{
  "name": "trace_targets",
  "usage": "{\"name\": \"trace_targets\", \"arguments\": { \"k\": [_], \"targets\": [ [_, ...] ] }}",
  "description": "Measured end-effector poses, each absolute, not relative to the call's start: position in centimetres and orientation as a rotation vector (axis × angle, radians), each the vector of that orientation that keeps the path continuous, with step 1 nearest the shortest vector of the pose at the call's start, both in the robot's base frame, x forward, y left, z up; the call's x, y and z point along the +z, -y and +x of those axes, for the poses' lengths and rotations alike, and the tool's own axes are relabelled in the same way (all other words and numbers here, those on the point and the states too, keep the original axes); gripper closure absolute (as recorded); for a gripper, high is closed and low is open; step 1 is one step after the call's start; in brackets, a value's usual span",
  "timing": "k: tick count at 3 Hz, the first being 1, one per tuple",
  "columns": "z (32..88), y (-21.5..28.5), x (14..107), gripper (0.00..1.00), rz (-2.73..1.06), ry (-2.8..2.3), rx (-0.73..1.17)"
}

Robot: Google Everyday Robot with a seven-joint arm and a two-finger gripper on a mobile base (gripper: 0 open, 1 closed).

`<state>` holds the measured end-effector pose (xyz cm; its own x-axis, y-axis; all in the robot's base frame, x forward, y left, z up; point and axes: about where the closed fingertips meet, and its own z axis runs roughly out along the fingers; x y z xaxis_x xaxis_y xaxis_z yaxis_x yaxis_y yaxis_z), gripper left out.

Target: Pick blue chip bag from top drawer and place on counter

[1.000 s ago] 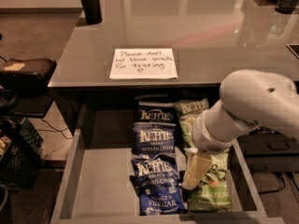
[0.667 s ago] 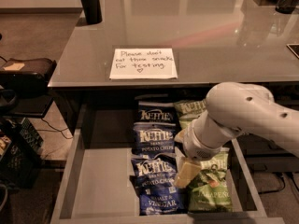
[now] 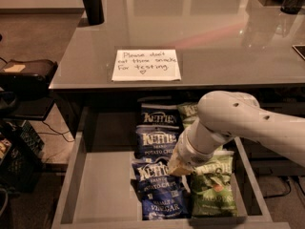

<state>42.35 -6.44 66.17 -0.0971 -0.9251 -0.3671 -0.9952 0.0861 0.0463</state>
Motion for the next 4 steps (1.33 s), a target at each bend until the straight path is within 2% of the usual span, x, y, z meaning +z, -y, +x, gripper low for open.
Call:
{"name": "trace_targets", "arguments": {
  "k": [1, 2, 4],
  "targets": [
    [42.9, 6.0, 65.4, 0.85, -1.933, -2.121, 0.429],
    [43.3, 5.7, 64.4, 0.71, -1.938, -2.135, 0.443],
    [43.3, 5.4, 65.4, 0.26, -1.937, -2.134, 0.425]
  ]
}}
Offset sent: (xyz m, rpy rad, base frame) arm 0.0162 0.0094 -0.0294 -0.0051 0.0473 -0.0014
